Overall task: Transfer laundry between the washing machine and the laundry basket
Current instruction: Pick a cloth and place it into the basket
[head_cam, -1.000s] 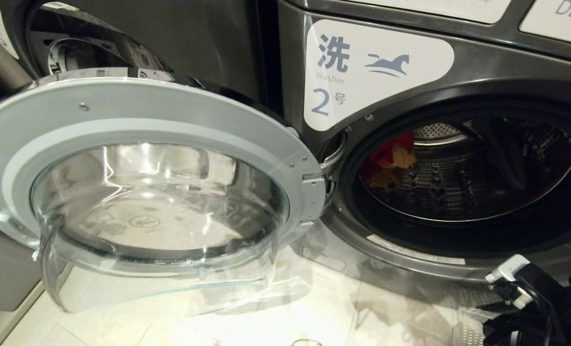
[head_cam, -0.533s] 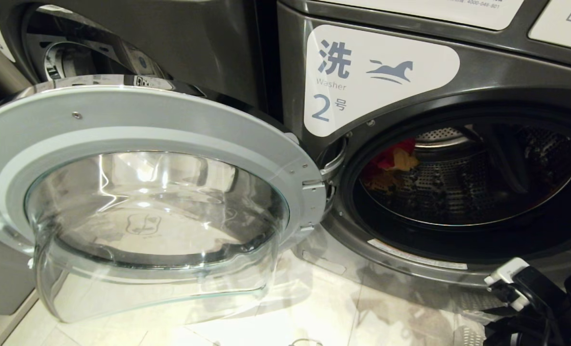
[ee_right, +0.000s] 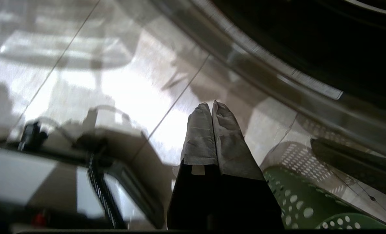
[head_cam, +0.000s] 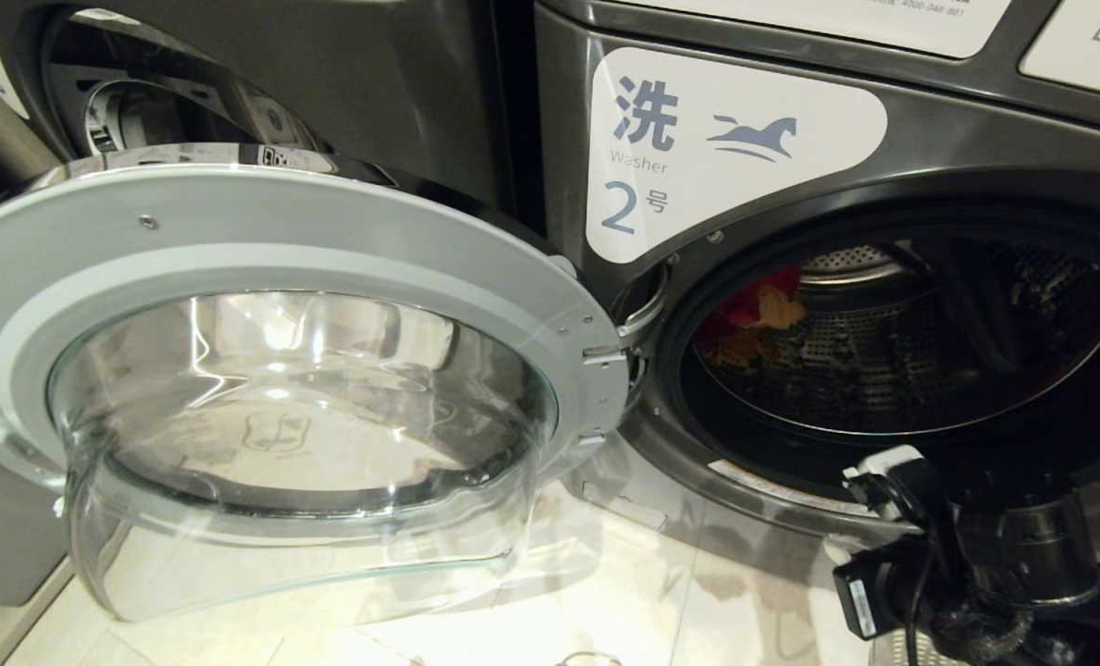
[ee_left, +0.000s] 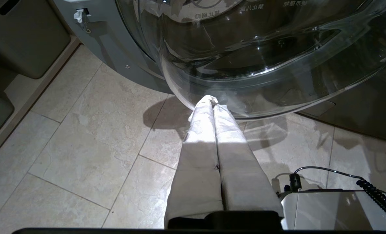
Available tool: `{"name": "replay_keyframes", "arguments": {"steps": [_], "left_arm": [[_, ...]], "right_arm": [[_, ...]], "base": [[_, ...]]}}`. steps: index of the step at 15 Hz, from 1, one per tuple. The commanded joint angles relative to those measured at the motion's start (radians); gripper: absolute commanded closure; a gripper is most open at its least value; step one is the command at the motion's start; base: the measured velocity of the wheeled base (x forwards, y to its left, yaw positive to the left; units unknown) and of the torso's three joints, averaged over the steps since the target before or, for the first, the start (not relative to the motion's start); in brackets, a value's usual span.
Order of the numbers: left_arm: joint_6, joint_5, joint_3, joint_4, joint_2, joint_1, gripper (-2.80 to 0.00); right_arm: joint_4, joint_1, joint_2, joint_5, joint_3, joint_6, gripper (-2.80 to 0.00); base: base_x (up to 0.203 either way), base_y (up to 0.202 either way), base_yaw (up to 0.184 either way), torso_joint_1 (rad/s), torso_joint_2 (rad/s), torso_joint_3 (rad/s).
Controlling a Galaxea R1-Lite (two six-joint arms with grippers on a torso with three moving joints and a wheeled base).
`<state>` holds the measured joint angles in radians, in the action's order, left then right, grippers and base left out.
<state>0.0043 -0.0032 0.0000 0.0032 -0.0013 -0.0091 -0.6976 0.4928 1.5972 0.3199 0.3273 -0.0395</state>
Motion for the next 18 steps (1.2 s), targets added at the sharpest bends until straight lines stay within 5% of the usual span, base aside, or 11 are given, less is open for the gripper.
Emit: {"name": "replay_keyframes", "arguments": {"steps": [1, 5, 12, 18], "left_arm": [[0.0, 0.0, 0.0, 0.0, 0.001, 0.0, 0.0], [0.0, 0.0, 0.0, 0.0, 0.001, 0.0, 0.0], [0.0, 0.0, 0.0, 0.0, 0.001, 0.0, 0.0], [0.0, 0.0, 0.0, 0.0, 0.001, 0.0, 0.0]], "right_arm": [[-0.224, -0.035, 0.184, 0.056, 0.001, -0.014, 0.0], [-0.268, -0.093, 0.207, 0.107, 0.011, -0.028, 0.0], [-0.629, -0.153, 0.465, 0.146, 0.11, -0.031, 0.0], [-0.593, -0.204, 0.573, 0.127, 0.285, -0.025, 0.0]], "base": [[0.0, 0.0, 0.0, 0.0, 0.0, 0.0], [0.0, 0.0, 0.0, 0.0, 0.0, 0.0], [0.0, 0.0, 0.0, 0.0, 0.0, 0.0], [0.0, 0.0, 0.0, 0.0, 0.0, 0.0]]}}
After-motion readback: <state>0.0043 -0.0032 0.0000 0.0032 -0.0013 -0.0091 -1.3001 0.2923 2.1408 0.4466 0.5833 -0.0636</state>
